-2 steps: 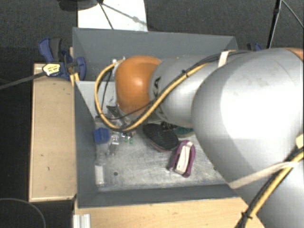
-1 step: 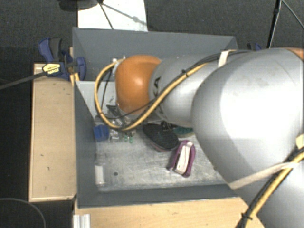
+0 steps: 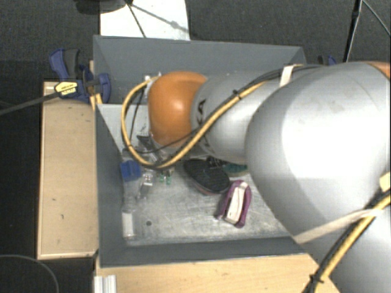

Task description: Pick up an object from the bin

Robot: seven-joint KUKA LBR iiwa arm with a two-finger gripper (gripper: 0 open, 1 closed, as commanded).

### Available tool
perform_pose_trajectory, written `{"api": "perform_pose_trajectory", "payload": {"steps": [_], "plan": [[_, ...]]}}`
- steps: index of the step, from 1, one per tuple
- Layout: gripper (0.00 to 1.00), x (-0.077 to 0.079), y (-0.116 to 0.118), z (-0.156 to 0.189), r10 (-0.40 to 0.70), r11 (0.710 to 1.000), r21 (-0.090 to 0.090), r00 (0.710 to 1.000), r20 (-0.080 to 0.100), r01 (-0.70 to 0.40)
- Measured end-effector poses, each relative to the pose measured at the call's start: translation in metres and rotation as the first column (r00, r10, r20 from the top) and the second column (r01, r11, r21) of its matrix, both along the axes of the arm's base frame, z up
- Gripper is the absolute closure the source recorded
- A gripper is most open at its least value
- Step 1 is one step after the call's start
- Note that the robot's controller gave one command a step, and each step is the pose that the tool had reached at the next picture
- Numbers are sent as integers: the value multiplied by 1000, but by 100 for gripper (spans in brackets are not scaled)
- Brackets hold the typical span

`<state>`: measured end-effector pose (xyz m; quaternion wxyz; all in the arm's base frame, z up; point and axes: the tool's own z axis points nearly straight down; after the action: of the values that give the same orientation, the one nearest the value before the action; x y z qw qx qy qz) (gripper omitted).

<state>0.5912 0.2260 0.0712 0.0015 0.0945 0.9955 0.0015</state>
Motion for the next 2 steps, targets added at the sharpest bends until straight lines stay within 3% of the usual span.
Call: {"api": "perform_pose_trajectory", "payload": {"steps": [1, 2], "plan": [[0, -32, -51, 13, -114, 993, -3, 993, -3, 114], [0, -55, -116, 55, -172, 985, -1, 985, 0, 172]]}}
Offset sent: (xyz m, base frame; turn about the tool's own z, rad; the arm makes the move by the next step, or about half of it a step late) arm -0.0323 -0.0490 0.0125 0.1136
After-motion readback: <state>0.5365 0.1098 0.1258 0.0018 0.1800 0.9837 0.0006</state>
